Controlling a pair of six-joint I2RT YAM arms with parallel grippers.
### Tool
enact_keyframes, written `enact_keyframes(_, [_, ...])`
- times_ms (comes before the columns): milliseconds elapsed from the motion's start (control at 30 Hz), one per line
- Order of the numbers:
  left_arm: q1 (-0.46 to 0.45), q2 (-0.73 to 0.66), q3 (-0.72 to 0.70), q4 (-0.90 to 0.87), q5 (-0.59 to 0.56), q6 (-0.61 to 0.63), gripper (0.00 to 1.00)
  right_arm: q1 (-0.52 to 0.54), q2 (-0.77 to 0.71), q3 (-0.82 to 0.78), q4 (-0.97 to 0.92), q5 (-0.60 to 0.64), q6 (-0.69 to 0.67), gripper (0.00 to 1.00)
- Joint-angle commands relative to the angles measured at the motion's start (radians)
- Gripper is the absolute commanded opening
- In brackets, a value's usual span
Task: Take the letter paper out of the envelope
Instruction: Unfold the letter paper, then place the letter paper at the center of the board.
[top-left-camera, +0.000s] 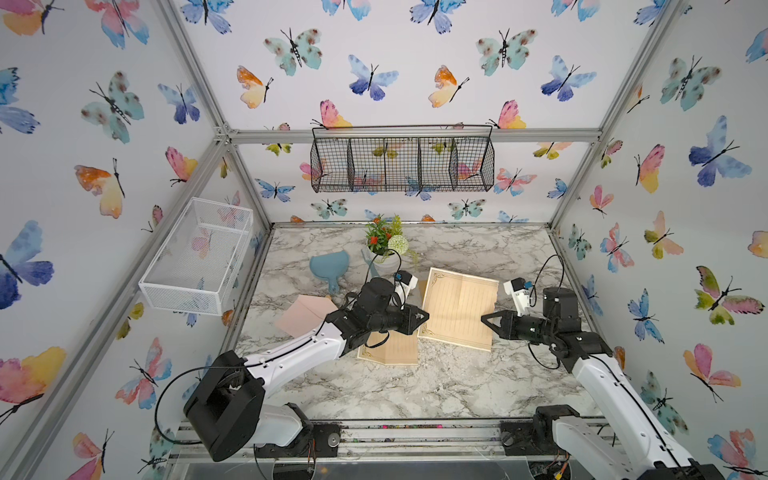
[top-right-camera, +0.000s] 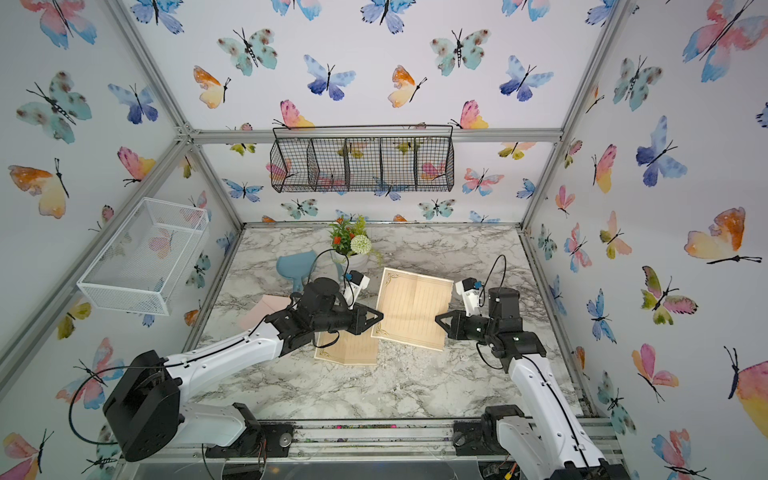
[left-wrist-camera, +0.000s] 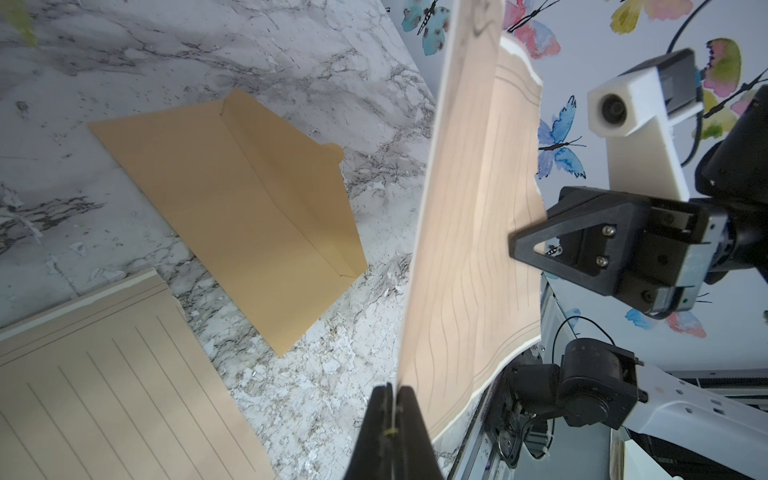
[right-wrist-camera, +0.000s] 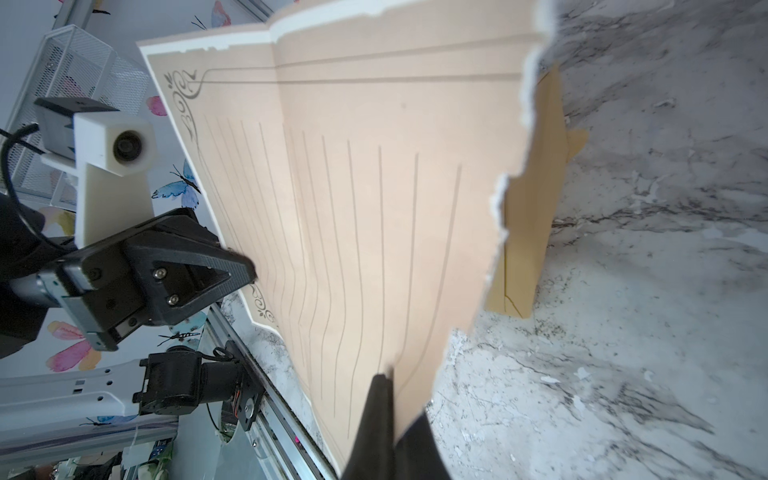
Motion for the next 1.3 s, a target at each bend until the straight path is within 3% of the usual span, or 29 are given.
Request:
enact_keyframes(0, [0.023, -0.003, -0.004, 0.000, -0.026, -0.005, 0.17, -0.018, -0.005, 0.053, -0.009, 0.065, 0.000, 0.01])
enact_keyframes(67, [0.023, -0.011, -0.006, -0.009, -0.036, -0.003, 0.26, -0.018, 0.005, 0.062, -0.025, 0.081, -0.012, 0.01])
enact_keyframes(133, [0.024, -0.024, -0.007, -0.016, -0.049, -0.001, 0.28, -0.018, 0.015, 0.054, -0.022, 0.071, -0.015, 0.01])
enact_keyframes(467, [0.060, -0.089, -0.047, -0.030, -0.071, 0.003, 0.29, -0.018, 0.024, 0.061, -0.002, 0.149, -0.025, 0.01])
enact_keyframes(767, [0.066, -0.101, -0.056, -0.040, -0.055, 0.007, 0.29, -0.021, 0.115, 0.211, 0.011, 0.253, -0.027, 0.01])
enact_keyframes(900, [0.072, -0.120, -0.062, -0.054, -0.060, 0.015, 0.29, -0.045, 0.185, 0.286, 0.030, 0.240, -0.036, 0.01])
enact_keyframes(1067, [0.096, -0.172, -0.093, -0.072, -0.070, 0.020, 0.28, -0.147, 0.295, 0.370, 0.046, 0.171, -0.065, 0.01])
enact_keyframes(1267, [0.139, -0.261, -0.136, -0.114, -0.106, 0.031, 0.28, -0.329, 0.435, 0.360, 0.191, 0.008, -0.027, 0.01])
